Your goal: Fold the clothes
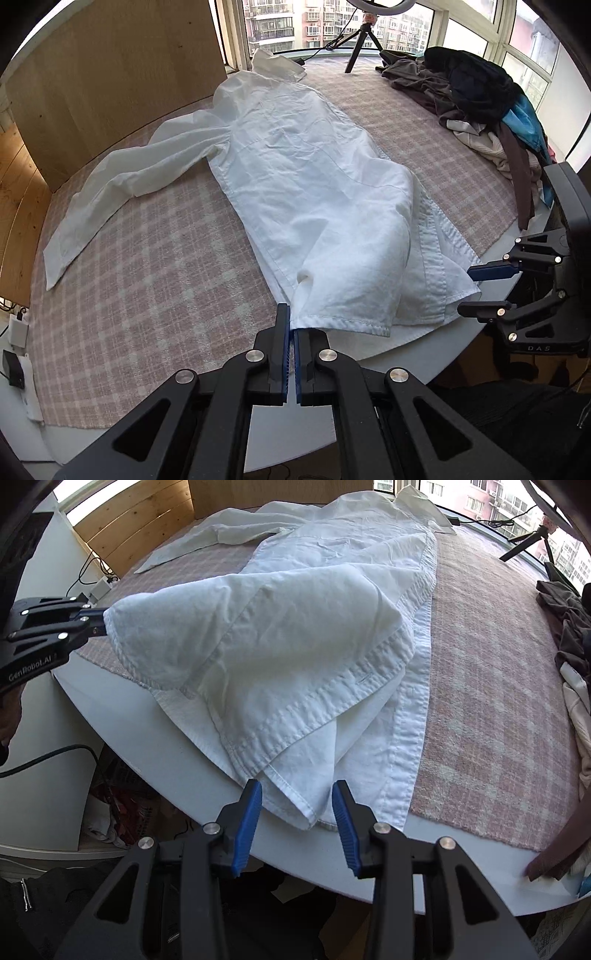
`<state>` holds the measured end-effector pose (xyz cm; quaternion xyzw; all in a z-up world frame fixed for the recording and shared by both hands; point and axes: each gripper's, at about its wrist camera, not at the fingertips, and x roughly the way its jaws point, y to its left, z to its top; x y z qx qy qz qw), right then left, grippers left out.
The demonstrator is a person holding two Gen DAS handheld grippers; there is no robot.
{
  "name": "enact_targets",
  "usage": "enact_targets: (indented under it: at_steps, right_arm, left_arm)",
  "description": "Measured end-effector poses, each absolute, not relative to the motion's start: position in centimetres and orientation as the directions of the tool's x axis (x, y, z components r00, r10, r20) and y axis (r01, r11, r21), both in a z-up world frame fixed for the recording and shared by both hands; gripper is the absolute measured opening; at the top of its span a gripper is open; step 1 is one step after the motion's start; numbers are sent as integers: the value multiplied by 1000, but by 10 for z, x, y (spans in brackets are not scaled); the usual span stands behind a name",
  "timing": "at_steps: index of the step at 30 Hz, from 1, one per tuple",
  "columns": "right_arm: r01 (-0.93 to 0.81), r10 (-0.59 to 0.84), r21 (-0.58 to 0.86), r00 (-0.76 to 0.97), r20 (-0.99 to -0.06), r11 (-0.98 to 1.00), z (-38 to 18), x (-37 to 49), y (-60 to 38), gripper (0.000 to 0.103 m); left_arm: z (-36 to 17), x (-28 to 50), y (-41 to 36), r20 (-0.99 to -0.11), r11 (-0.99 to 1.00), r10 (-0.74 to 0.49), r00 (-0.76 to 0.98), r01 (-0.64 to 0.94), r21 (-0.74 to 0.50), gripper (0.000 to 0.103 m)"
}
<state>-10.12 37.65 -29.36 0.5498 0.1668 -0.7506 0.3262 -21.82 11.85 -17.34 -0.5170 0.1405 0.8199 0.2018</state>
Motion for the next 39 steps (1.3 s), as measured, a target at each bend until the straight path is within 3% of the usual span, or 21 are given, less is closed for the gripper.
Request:
enact_targets:
  at_steps: [2, 3, 4, 9, 13, 15, 18, 19, 21, 23, 26, 31, 34, 39]
  right_arm:
    - [681, -276, 71, -198, -941, -728, -297, -103, 370, 37]
    - [680, -270, 75, -185, -945, -730, -301, -106, 368, 15]
    - [668, -273, 95, -167, -947, -738, -304, -110, 368, 1]
    - [569, -388, 218, -195, -901, -793, -286, -115, 399, 2]
    - [364, -512, 424, -190, -838, -829, -284, -116, 454, 4]
    - [328, -440, 371, -169, -882, -869, -296, -106, 461, 12]
    - [311, -422, 356, -178, -889, -881, -296, -106, 471, 13]
    - [311, -438, 371, -179, -881, -875, -292, -108, 473, 15]
    - [321, -471, 401, -183, -863, -858, -284, -115, 474, 38]
    - [340, -467, 388, -193, -863, -857, -280, -121, 470, 42]
    - [355, -436, 348, -208, -876, -868, -283, -144, 452, 42]
    - [347, -471, 409, -114, -875, -844, -299, -185, 435, 42]
    - [346, -484, 443, -37, -874, -827, -306, -187, 430, 31]
    - [390, -437, 385, -50, -898, -836, -307, -192, 411, 30]
  left_arm:
    - [-168, -217, 116, -900, -882, 185, -395, -471, 25, 1]
    - [-165, -216, 114, -897, -884, 189, -399, -466, 22, 1]
    - [-162, -217, 111, -894, -888, 194, -403, -460, 14, 1]
    - [-144, -212, 96, -874, -905, 220, -433, -425, -17, 1]
    - [-164, -198, 100, -900, -891, 205, -385, -454, -9, 1]
    - [-182, -191, 107, -920, -877, 198, -337, -480, -13, 1]
    - [-198, -184, 115, -934, -867, 182, -307, -497, -5, 1]
    - [-201, -183, 117, -936, -865, 181, -303, -502, -5, 1]
    - [-203, -181, 122, -938, -856, 166, -303, -517, 16, 1]
    - [-206, -179, 125, -941, -850, 156, -301, -527, 28, 1]
    - [-208, -177, 128, -944, -845, 146, -297, -534, 37, 1]
    - [-207, -178, 130, -944, -839, 132, -303, -541, 57, 1]
    - [-206, -178, 130, -942, -843, 135, -307, -536, 54, 1]
    - [-208, -177, 131, -942, -847, 146, -304, -530, 40, 1]
